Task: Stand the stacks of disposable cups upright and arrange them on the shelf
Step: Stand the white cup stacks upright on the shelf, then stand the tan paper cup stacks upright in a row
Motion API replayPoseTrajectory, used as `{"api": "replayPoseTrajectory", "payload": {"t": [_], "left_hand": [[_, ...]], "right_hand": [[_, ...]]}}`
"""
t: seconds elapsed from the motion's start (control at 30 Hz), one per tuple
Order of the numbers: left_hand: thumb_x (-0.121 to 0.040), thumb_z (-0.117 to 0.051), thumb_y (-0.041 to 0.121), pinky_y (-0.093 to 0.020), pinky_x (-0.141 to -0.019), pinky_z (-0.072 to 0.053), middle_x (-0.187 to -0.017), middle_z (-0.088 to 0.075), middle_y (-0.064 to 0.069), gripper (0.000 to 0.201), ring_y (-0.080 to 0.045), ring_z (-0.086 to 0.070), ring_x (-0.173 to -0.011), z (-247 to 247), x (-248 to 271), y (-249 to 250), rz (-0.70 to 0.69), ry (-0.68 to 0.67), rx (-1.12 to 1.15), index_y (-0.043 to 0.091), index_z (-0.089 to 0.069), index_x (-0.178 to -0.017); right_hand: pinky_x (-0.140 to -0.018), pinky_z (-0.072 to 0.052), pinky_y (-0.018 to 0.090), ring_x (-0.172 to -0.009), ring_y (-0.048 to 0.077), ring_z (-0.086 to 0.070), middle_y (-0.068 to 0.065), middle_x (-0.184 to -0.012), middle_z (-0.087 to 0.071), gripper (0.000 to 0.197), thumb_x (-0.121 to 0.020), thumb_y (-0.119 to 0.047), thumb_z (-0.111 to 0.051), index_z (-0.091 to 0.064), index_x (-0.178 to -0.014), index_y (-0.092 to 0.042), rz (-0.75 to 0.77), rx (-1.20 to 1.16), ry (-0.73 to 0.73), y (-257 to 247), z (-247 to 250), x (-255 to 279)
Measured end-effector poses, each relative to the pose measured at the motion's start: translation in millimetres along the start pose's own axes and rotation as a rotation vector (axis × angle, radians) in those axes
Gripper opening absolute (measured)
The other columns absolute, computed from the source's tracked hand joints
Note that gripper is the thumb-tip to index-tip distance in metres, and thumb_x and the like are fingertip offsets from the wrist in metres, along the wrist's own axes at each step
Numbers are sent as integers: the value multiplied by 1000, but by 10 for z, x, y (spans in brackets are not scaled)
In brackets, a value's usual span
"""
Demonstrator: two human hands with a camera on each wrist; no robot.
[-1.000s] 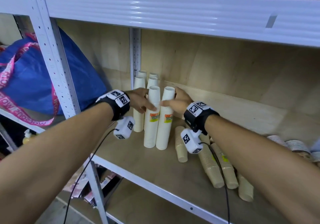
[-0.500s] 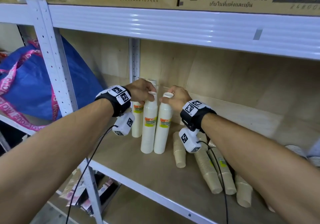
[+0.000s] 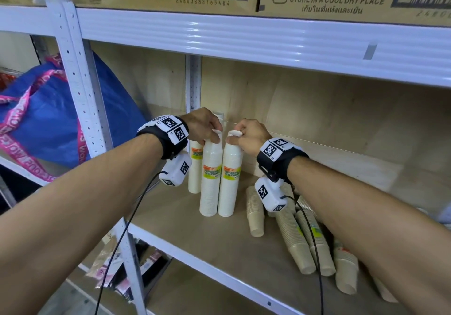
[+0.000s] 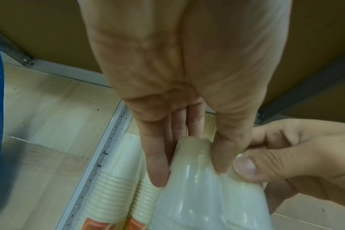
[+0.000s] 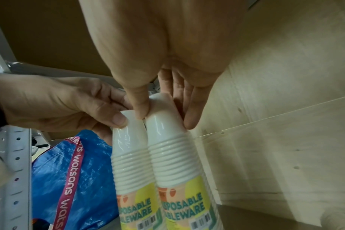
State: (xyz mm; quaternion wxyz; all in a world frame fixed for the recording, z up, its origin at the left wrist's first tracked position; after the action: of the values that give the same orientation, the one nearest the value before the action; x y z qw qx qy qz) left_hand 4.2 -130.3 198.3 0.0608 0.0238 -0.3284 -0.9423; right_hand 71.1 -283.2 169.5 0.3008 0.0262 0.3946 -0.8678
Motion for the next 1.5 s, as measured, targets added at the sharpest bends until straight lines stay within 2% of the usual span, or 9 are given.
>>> {"api": "replayPoseTrajectory", "payload": {"t": [0.1,0.33,0.5,0.7,0.83,1.0,1.2,1.33,1.5], "left_hand": [[-83,-73,7,-28,-68,-59,-111,-65,-10,35,-23,-66,-93,108,2,-2,5,-9,-36,8,-65,-117],[-83,-72,5,-29,-69,-60,-111,-65,-11,36,-26,-65,-95,460,28,-131,32,53,-97,5,-67,-118],[-82,-72,5,-35,-75,-60,-112,-65,-11,36,-29,-66,-98,602,25,-352,79,104,-115,9,-68,-118],[-83,-71,5,-24,-61,-53,-114,-63,-8,37,-25,-63,-93,576,6,-525,103,111,-140,11,-66,-120],[-84,-70,5,-21,-60,-50,-117,-62,-7,40,-22,-61,-94,542,-36,-599,103,118,-139,10,-65,-123],[-83,-71,7,-24,-65,-52,-116,-64,-7,37,-25,-64,-99,563,-58,-626,101,122,-124,13,-67,-119],[-82,-75,14,-37,-85,-57,-107,-68,-7,33,-25,-65,-95,647,-73,-495,73,152,-136,18,-68,-114],[-80,-76,21,-33,-91,-53,-104,-68,-3,33,-19,-63,-97,723,-126,-223,0,205,-183,23,-67,-111],[-80,-76,24,-33,-90,-54,-100,-67,2,34,-17,-63,-95,499,-244,211,-130,175,-168,25,-66,-113]], "right_hand": [[-76,-54,36,-86,24,-64,4,-92,-66,26,-76,-26,-76,-64,-92,-10,6,-7,7,-71,-11,-32],[-69,-42,26,-84,18,-56,-2,-95,-58,24,-78,-24,-76,-57,-87,-14,69,-26,23,-329,-130,-159],[-82,-53,34,-97,22,-61,4,-112,-64,31,-77,-29,-75,-61,-98,-12,66,-5,31,-419,-320,-287],[-76,-53,32,-91,22,-61,3,-103,-64,36,-76,-32,-74,-60,-103,-13,56,6,16,-458,-554,-326],[-77,-52,33,-91,22,-61,3,-102,-64,35,-77,-32,-74,-60,-104,-14,45,-4,-11,-469,-632,-336],[-79,-52,32,-93,23,-61,4,-105,-63,38,-78,-30,-75,-60,-108,-13,52,2,-28,-503,-621,-360],[-76,-47,27,-96,21,-61,4,-112,-64,44,-79,-34,-73,-59,-116,-14,84,12,7,-523,-515,-367],[-76,-51,30,-94,22,-62,4,-107,-64,47,-80,-42,-72,-56,-116,-16,83,38,19,-490,-290,-368],[-68,-44,26,-91,21,-61,1,-105,-64,32,-83,-33,-68,-56,-109,-19,7,123,35,-178,48,-248]]}}
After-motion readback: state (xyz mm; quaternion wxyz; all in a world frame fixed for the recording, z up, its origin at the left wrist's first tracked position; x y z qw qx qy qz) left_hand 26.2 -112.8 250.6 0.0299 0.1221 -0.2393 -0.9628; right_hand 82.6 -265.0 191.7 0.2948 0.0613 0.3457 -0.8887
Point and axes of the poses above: each hand's wrist, its own x-axis away from the middle knuckle, its own z-axis out of the back of the hand, y = z × x, the point moved 2 cm from there along -x, towards the middle knuckle
